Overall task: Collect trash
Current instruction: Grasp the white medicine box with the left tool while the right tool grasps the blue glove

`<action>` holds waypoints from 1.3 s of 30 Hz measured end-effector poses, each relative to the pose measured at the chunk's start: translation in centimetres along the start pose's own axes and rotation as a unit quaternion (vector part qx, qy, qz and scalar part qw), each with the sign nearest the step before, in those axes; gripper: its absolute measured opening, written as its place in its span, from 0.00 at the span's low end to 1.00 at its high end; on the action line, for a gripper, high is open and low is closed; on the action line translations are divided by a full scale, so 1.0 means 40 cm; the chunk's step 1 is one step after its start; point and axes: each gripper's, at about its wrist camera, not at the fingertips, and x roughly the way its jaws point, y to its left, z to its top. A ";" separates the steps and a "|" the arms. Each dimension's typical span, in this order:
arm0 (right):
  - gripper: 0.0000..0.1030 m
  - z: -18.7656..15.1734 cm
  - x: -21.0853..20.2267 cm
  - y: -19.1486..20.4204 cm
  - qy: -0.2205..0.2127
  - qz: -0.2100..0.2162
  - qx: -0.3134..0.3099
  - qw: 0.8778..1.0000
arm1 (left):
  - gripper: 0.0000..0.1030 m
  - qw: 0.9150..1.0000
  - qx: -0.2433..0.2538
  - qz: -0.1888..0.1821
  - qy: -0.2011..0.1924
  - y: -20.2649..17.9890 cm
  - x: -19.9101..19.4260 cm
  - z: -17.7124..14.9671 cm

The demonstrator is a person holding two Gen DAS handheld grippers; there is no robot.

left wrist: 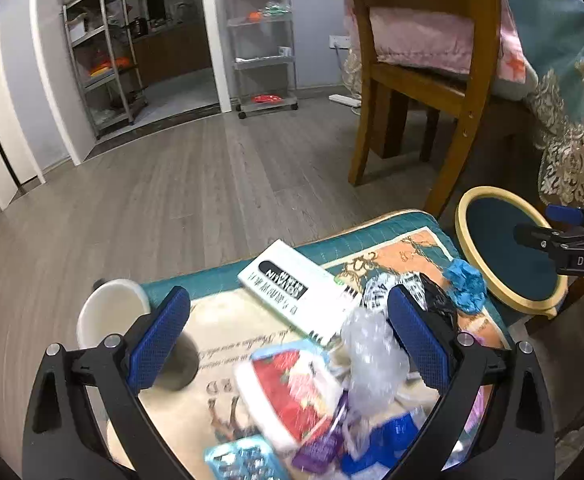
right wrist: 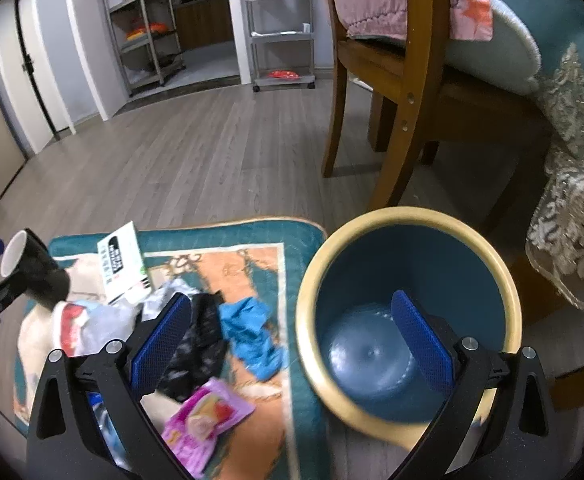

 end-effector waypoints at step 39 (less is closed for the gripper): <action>0.28 -0.063 0.194 0.096 0.094 0.066 -0.095 0.989 | 0.94 0.972 -0.128 0.076 0.181 0.003 0.485 0.059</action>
